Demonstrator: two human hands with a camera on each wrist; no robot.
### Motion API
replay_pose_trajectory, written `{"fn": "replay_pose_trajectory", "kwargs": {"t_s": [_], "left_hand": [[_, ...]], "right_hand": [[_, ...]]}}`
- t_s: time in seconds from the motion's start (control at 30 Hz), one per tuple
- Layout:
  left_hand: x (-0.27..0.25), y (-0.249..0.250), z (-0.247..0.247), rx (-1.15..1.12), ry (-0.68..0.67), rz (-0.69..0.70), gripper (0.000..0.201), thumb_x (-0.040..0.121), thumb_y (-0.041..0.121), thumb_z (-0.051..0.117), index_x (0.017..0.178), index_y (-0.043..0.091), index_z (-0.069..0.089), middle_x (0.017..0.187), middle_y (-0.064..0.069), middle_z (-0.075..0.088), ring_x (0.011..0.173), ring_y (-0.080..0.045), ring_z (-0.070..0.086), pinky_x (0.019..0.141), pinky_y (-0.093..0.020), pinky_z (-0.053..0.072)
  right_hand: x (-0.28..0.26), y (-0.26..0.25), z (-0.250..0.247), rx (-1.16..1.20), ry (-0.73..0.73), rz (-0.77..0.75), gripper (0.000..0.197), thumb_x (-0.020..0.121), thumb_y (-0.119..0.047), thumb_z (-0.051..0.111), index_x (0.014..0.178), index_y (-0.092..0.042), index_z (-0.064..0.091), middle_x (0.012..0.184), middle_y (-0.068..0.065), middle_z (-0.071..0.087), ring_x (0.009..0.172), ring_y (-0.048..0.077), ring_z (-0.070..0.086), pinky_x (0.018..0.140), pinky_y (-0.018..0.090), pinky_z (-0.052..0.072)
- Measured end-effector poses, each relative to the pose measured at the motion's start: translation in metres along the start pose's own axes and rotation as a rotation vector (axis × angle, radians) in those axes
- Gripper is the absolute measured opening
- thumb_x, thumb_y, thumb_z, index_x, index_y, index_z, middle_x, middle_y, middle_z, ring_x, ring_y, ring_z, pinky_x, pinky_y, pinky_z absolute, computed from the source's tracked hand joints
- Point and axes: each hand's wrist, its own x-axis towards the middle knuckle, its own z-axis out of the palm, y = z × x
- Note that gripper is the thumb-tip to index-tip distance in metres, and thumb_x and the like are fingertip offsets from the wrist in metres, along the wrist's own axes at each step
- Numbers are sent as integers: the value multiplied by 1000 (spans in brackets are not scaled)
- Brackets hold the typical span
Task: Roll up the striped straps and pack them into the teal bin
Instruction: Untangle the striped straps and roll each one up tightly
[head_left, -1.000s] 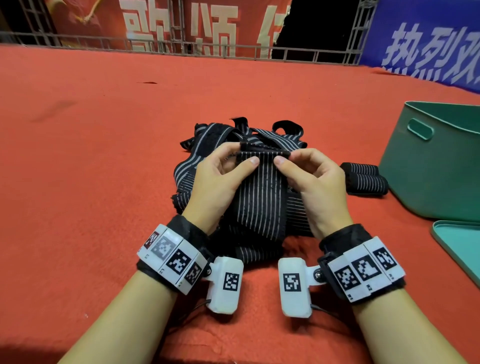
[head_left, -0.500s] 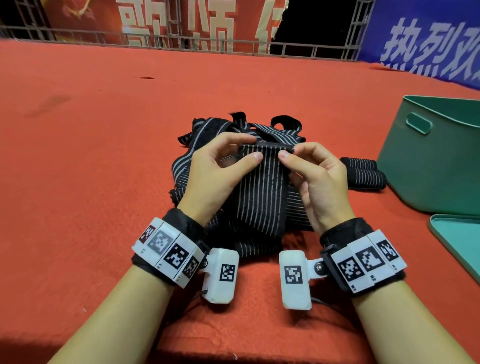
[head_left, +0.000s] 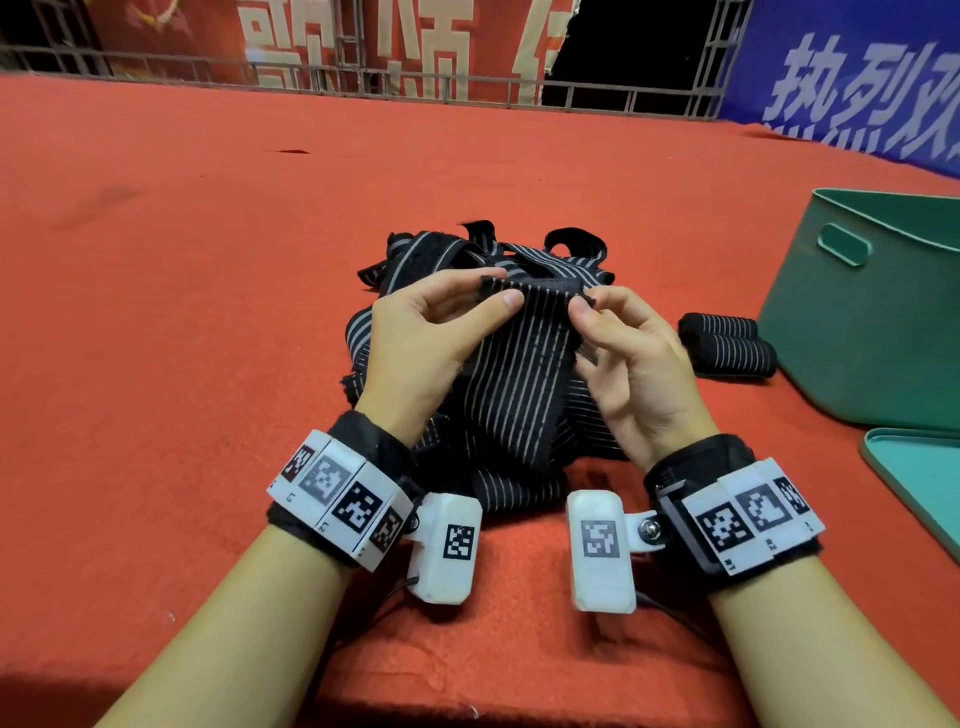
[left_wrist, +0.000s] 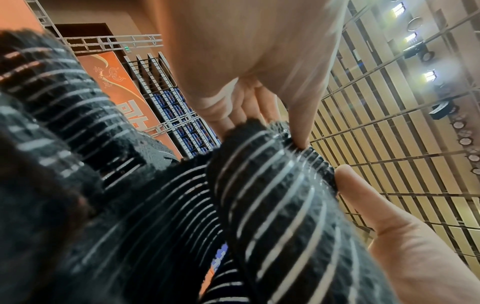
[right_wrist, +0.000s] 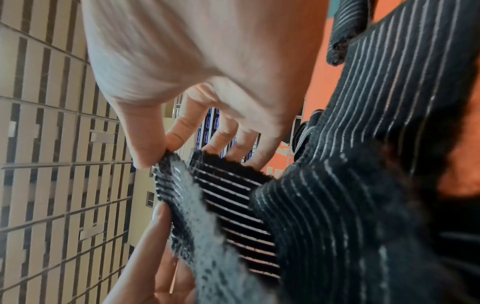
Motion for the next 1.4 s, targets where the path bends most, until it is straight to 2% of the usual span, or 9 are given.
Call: {"fn": "replay_pose_trajectory", "kwargs": {"t_s": [0.23,0.37,0.57,0.73,0.9,1.1,1.27,1.33,1.4], "left_hand": [[-1,1,1,7,4,44,12,89,7,77,99,13,79,94,0,80,91,-7,74,78,-18,53],[-2,2,2,3,19,71,11,88,6,77,97,12,79,93,-1,80,90,-9,74,81,-20,54],[0,1,2,-43,24,63,33,90,6,76,120,18,72,96,-2,79,96,-12,73,87,-24,55],[1,0,2,27,39,53,10,90,7,76,98,11,79,93,-2,80,90,-12,75,79,-23,56],[2,-4,-1,33,75,-10,5,92,12,74,96,13,77,95,-5,79,92,-16,74,85,-31,58],[-1,4,-1,95,-124,-182,18,95,17,71,111,10,69,96,-15,75,84,-17,69,68,-34,56],[-2,3,2,79,-134,-113,17,97,2,62,107,13,70,89,8,73,81,-6,68,64,-21,53],[-2,4,3,68,-128,-106,21,96,1,60,107,13,72,93,7,72,86,-11,67,70,-26,54],[-4,5,4,38,-134,-183,14,95,11,61,102,16,72,90,-2,66,75,-21,61,57,-30,46]], "right_hand": [[3,4,1,-58,144,26,9,91,-9,72,96,-10,65,98,10,74,85,16,71,78,27,58],[2,4,5,-60,192,-10,15,91,-3,71,84,-13,62,88,6,72,77,13,70,71,24,59],[3,7,6,-65,157,-39,21,91,1,70,110,-8,69,98,7,76,92,16,75,77,26,59],[2,6,4,-111,114,-72,16,93,0,67,103,-11,74,99,4,78,94,18,74,76,27,59],[2,7,1,-438,30,-88,13,96,-12,69,109,-15,70,88,-1,78,85,12,74,72,31,61],[3,-2,-9,-420,47,-160,19,94,-2,69,111,-8,73,91,2,78,79,13,74,54,24,55],[3,-2,-13,-395,-32,-151,20,94,3,66,107,-10,74,101,7,77,88,18,73,62,28,58],[3,-1,-13,-402,-35,-146,21,94,5,65,103,-10,75,98,7,77,86,17,72,61,27,57],[3,0,-13,-414,-19,-152,23,92,8,64,98,-10,76,94,6,77,83,16,72,59,25,56]]}}
